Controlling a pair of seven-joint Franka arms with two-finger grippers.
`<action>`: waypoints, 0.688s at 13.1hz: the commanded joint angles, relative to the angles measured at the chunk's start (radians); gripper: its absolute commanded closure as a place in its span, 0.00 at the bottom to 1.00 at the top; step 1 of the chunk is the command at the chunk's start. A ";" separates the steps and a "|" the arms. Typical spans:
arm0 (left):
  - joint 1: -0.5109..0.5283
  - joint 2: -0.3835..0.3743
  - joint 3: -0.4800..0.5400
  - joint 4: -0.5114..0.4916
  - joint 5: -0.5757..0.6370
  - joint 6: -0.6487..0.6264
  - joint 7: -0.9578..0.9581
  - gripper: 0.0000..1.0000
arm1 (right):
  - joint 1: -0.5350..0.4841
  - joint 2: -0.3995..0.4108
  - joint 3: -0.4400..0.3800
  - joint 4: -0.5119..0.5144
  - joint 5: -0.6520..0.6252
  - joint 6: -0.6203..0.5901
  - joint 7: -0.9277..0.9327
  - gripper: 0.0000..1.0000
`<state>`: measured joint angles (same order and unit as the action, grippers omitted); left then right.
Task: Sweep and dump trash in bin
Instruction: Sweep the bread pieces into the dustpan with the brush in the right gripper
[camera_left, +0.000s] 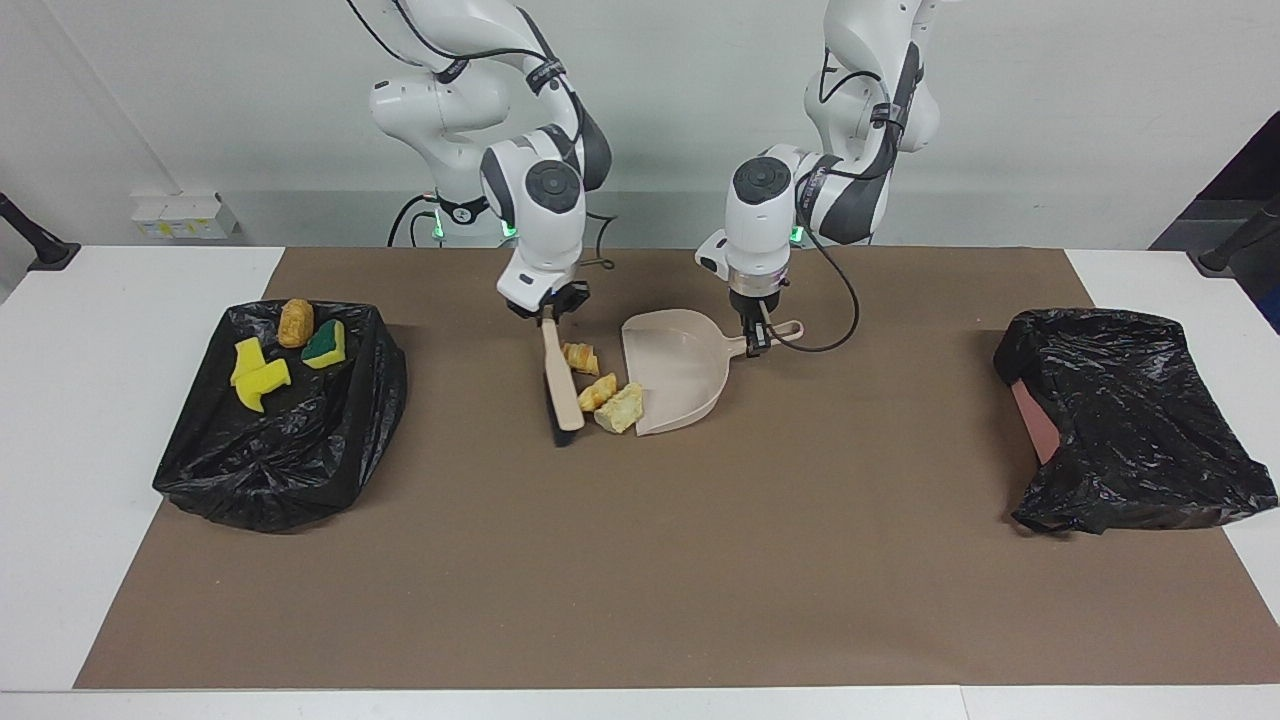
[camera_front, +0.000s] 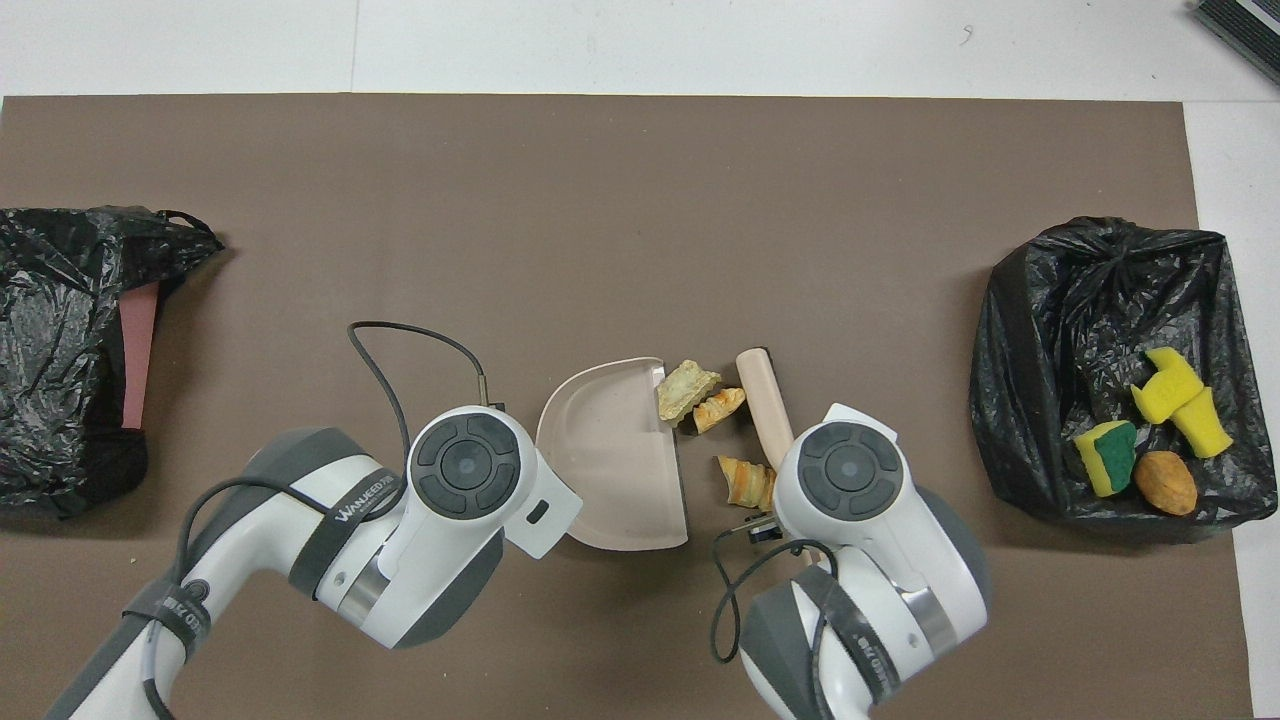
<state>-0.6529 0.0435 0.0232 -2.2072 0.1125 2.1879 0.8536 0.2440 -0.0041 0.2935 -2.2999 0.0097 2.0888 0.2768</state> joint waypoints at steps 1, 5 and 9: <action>-0.025 -0.033 0.012 -0.037 0.018 -0.007 0.001 1.00 | 0.018 0.030 0.006 0.034 0.172 0.013 -0.109 1.00; -0.022 -0.034 0.011 -0.042 0.018 0.018 0.008 1.00 | 0.061 0.017 0.003 0.109 0.332 -0.067 -0.125 1.00; 0.027 -0.021 0.011 -0.045 0.016 0.098 0.114 1.00 | -0.051 -0.092 -0.010 0.142 0.247 -0.291 -0.079 1.00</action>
<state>-0.6494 0.0426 0.0274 -2.2210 0.1135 2.2474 0.9058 0.2519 -0.0266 0.2820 -2.1448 0.2945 1.8757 0.1804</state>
